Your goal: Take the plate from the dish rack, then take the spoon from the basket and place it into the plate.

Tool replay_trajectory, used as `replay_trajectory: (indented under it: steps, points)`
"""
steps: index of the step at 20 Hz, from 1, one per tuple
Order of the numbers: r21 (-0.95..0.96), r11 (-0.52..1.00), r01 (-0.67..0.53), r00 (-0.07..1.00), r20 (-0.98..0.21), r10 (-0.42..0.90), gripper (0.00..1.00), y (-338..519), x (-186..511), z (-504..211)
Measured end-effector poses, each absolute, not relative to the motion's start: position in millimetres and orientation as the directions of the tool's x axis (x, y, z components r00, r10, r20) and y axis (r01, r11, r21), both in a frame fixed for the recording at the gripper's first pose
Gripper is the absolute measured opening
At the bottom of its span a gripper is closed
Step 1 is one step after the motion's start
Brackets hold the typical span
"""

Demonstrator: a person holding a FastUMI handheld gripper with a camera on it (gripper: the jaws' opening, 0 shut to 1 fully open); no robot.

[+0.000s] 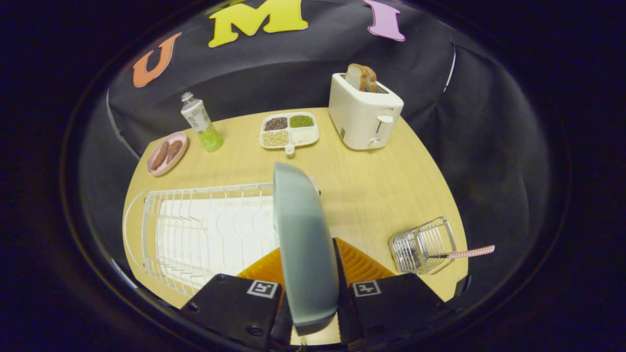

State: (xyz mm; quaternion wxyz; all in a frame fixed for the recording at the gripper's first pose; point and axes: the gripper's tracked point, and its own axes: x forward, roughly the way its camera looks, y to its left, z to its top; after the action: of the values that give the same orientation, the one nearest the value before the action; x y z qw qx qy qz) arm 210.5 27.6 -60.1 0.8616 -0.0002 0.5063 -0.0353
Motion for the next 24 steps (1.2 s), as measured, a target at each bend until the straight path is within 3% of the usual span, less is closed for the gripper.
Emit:
replay_trajectory:
  steps: [1,10,18,22,24]
  points:
    - [-0.056,0.996,0.067,0.482,-0.873,-0.082,0.37,28.8,209.2,-59.3]
    - [-0.164,0.980,0.113,0.548,-0.812,-0.199,0.36,26.2,210.8,-17.4]
    - [0.015,0.999,-0.045,0.635,-0.772,0.040,0.35,28.4,109.0,0.0]
    - [0.153,0.985,-0.085,0.605,-0.777,0.173,0.36,17.1,39.2,-39.6]
    - [0.267,0.961,-0.070,0.542,-0.799,0.262,0.36,15.2,9.0,-78.0]
